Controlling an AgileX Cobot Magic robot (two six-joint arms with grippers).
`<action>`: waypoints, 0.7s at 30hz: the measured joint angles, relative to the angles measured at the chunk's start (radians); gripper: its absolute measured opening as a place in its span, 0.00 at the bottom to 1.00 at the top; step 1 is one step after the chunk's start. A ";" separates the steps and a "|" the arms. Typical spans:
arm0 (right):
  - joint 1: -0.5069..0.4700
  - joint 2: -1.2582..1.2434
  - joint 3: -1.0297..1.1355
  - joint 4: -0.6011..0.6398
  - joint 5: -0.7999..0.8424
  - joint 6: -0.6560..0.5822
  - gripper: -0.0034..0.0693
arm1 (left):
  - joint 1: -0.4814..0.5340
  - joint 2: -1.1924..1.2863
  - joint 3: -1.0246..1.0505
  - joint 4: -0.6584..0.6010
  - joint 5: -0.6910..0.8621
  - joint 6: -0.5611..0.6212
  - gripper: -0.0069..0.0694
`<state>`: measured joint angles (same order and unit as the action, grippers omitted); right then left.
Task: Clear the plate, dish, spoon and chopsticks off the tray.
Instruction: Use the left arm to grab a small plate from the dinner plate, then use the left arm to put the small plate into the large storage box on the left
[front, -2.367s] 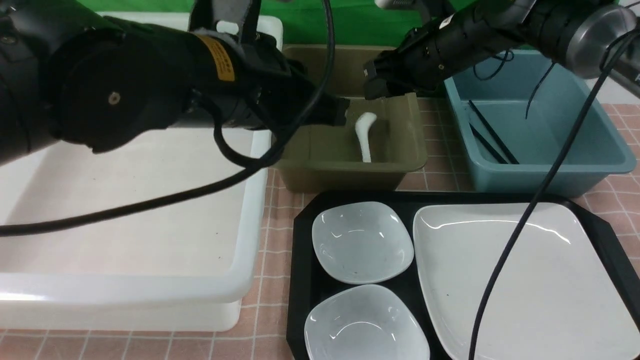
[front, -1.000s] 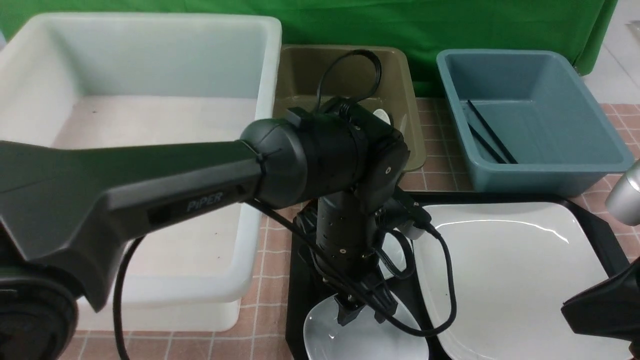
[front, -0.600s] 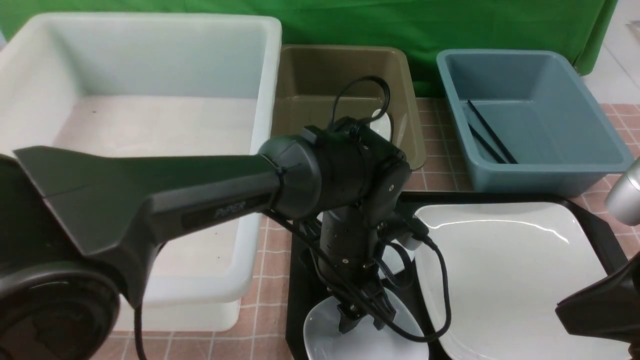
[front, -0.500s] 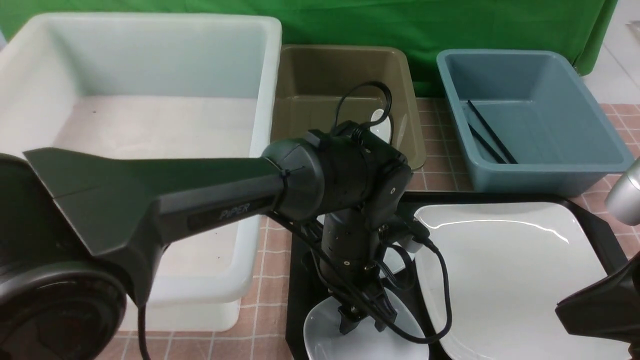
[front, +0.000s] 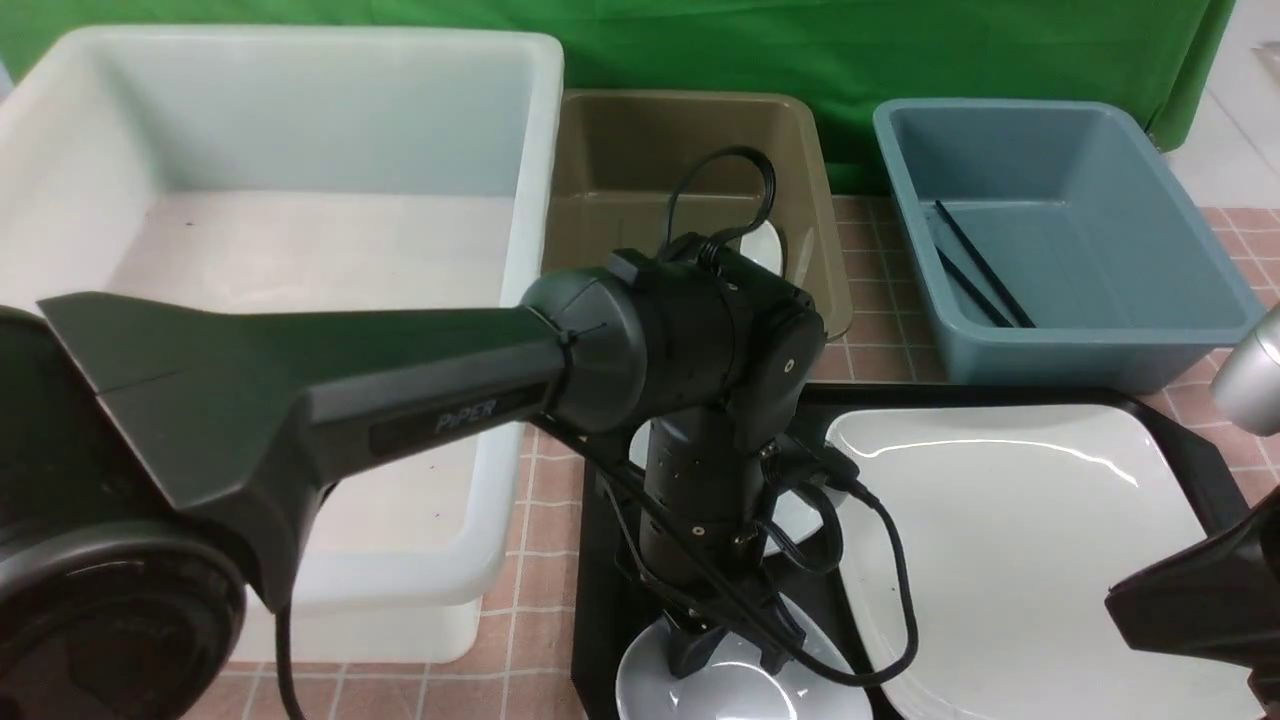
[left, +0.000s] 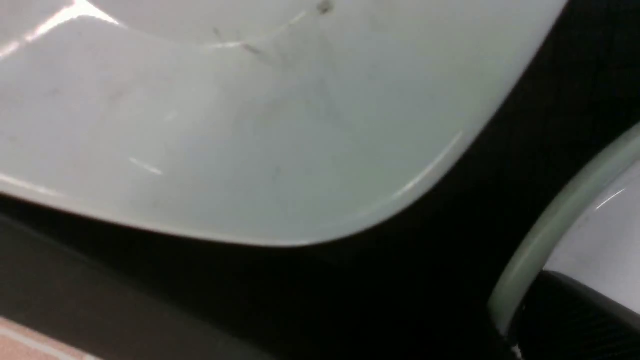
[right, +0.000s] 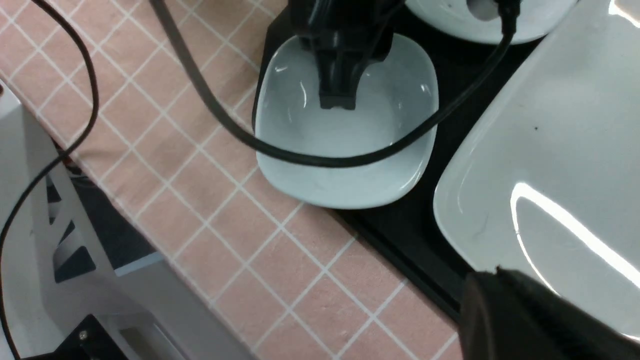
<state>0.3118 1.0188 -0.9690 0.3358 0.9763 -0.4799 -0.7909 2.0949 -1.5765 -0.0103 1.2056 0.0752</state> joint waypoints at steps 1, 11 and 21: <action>0.000 -0.001 0.000 0.000 -0.007 0.000 0.09 | 0.000 -0.009 0.000 0.000 0.000 -0.002 0.26; 0.000 -0.036 -0.112 0.000 0.000 0.000 0.09 | 0.022 -0.182 -0.019 -0.049 0.012 -0.007 0.11; 0.000 -0.029 -0.365 0.001 0.072 -0.007 0.09 | 0.172 -0.355 -0.167 -0.193 0.016 0.000 0.11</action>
<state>0.3118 0.9898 -1.3339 0.3370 1.0479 -0.4868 -0.6193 1.7395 -1.7432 -0.2028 1.2218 0.0750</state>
